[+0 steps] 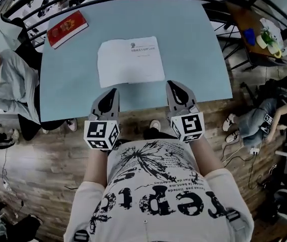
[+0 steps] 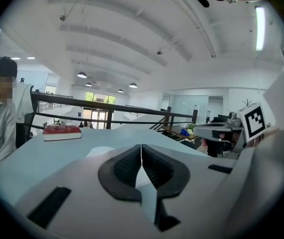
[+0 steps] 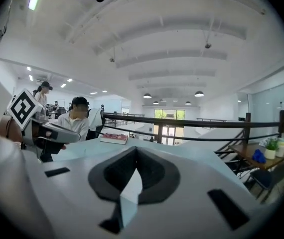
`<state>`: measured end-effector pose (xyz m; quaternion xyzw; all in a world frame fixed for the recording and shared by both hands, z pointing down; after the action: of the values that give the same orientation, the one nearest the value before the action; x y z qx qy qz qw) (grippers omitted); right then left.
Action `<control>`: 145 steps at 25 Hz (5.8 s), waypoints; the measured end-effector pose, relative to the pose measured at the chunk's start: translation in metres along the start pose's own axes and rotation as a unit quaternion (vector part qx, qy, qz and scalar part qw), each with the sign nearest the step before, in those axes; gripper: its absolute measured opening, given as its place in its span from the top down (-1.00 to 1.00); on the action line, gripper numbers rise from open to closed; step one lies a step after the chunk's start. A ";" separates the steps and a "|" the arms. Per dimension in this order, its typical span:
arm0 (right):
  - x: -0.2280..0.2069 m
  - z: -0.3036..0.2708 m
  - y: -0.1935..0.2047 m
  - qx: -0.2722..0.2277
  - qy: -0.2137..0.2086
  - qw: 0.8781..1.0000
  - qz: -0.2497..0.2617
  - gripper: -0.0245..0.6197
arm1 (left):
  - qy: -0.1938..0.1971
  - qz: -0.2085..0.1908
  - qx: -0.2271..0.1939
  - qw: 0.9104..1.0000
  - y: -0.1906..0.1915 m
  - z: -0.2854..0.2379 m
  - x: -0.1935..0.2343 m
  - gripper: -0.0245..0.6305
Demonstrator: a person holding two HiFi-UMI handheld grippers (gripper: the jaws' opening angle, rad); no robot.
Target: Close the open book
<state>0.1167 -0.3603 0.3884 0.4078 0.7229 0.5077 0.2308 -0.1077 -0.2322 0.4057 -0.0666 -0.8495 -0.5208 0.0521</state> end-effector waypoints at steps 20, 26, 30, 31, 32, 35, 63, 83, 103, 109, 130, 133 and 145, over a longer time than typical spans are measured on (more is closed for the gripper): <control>-0.045 -0.108 0.036 0.071 -0.125 0.990 -0.006 0.89 | -0.020 0.328 0.074 0.942 0.107 -0.113 0.031 0.49; -0.040 -0.124 0.050 0.090 -0.131 0.987 0.015 0.89 | -0.026 0.394 0.066 0.916 0.130 -0.140 0.059 0.40; -0.036 -0.129 0.054 0.096 -0.132 0.986 0.015 0.89 | -0.023 0.437 0.049 0.898 0.134 -0.148 0.074 0.40; -0.035 -0.130 0.054 0.097 -0.133 0.986 0.015 0.89 | -0.020 0.448 0.042 0.893 0.134 -0.149 0.076 0.40; -0.034 -0.131 0.055 0.098 -0.133 0.986 0.017 0.89 | -0.015 0.460 0.037 0.887 0.133 -0.151 0.078 0.40; -0.031 -0.133 0.058 0.099 -0.131 0.986 0.025 0.89 | -0.001 0.494 0.024 0.869 0.134 -0.158 0.081 0.41; -0.077 -0.101 0.064 0.109 -0.067 0.992 -0.010 0.89 | 0.004 0.166 0.140 0.976 0.082 -0.199 0.007 0.86; -0.113 -0.085 0.071 0.101 -0.033 0.993 -0.044 0.89 | 0.049 0.042 0.286 0.956 0.094 -0.235 -0.034 0.27; -0.089 -0.093 0.011 0.055 -0.059 0.996 -0.043 0.89 | -0.007 0.007 0.029 1.000 -0.038 -0.150 -0.021 0.84; -0.085 -0.095 -0.028 -0.012 -0.066 0.996 -0.056 0.89 | 0.004 -0.014 -0.064 0.998 -0.094 -0.109 -0.010 0.85; -0.058 -0.099 -0.113 -0.113 -0.039 0.993 0.004 0.90 | -0.002 -0.072 -0.138 0.988 -0.151 -0.067 0.036 0.86; -0.056 -0.105 -0.113 -0.111 -0.035 0.993 0.004 0.90 | -0.001 -0.079 -0.130 0.988 -0.151 -0.071 0.041 0.86; -0.061 -0.114 -0.114 -0.105 -0.033 0.994 -0.007 0.90 | -0.012 -0.065 -0.129 0.989 -0.150 -0.081 0.047 0.86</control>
<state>0.0253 -0.4901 0.3218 0.3929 0.6606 0.5655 0.2989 -0.1777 -0.3691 0.3178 -0.0240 -0.7782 -0.6275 -0.0010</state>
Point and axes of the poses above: the fingertips, and each gripper's own axes: z backward along the fingers, x to its left, y out of its underside, the point moved 9 cm from there along z, backward along the fingers, and after that the axes turned 11 degrees about x, right-handed, at the moved point
